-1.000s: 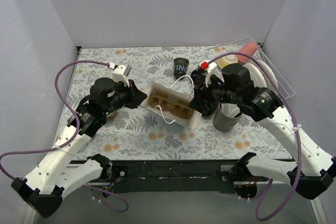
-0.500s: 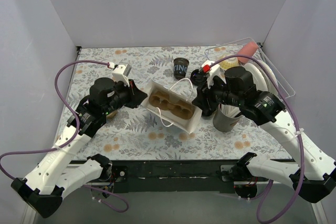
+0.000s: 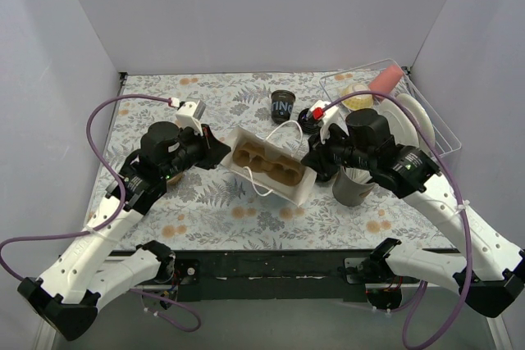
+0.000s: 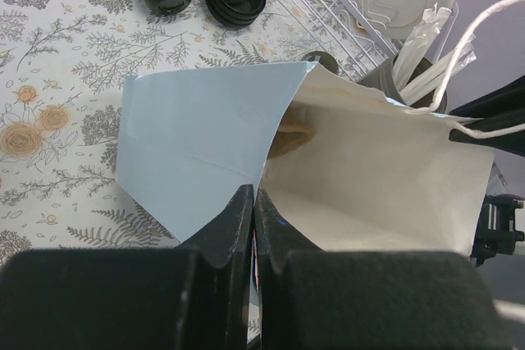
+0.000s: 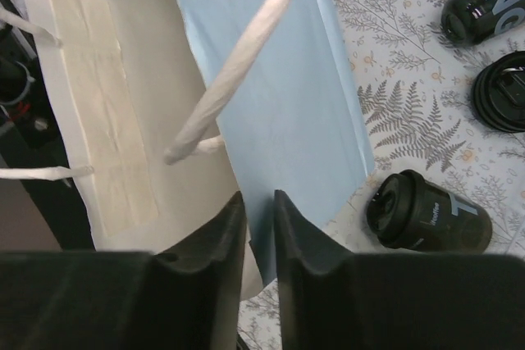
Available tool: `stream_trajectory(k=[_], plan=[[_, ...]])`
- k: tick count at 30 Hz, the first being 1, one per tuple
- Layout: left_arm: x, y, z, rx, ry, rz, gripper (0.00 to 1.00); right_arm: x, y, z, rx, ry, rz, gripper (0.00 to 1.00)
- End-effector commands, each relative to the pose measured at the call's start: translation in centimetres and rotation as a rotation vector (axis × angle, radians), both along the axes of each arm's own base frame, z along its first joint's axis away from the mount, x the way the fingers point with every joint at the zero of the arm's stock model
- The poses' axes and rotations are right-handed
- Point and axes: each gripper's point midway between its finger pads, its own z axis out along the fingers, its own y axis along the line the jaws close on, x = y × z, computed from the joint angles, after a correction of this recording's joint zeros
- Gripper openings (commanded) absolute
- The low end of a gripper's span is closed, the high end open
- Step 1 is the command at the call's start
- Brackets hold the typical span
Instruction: Pack the takeout coffee
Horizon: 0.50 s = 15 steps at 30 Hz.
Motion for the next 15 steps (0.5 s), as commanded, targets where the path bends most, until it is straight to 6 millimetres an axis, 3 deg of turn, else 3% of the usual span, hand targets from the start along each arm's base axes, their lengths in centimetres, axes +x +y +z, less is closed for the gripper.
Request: stream_trajectory(k=[1, 3, 4, 7, 8, 10, 11, 14, 15], plan=[[0.0, -0.1, 0.9, -0.035, -0.038, -0.005, 0.00, 0.7, 0.4, 0.9, 0.037, -0.037, -0.028, 0.06], [-0.1, -0.5, 1.1, -0.049, -0.058, -0.030, 0.00, 1.2, 0.4, 1.7, 0.043, -0.063, -0.041, 0.01], [-0.2, -0.6, 1.7, -0.059, -0.083, -0.043, 0.00, 1.5, 0.4, 3.7, 0.071, -0.100, -0.049, 0.01], [-0.2, -0.6, 6.9, -0.104, -0.236, -0.060, 0.00, 1.9, 0.9, 8.6, 0.172, -0.175, -0.055, 0.01], [-0.2, -0.4, 6.3, -0.093, -0.230, -0.055, 0.00, 1.4, 1.4, 9.8, 0.221, -0.166, -0.042, 0.01], [-0.6, -0.4, 3.9, -0.070, -0.183, -0.066, 0.00, 0.8, 1.6, 8.7, 0.243, -0.136, -0.042, 0.01], [-1.3, -0.3, 3.5, -0.084, -0.177, -0.078, 0.00, 0.9, 2.1, 5.9, 0.233, -0.094, -0.048, 0.01], [-1.8, 0.3, 4.3, -0.118, -0.193, -0.051, 0.00, 0.7, 1.7, 5.7, 0.253, -0.088, -0.070, 0.01], [-1.6, 0.4, 4.7, -0.107, -0.201, -0.046, 0.00, 0.8, 1.6, 7.0, 0.269, -0.107, -0.072, 0.01]])
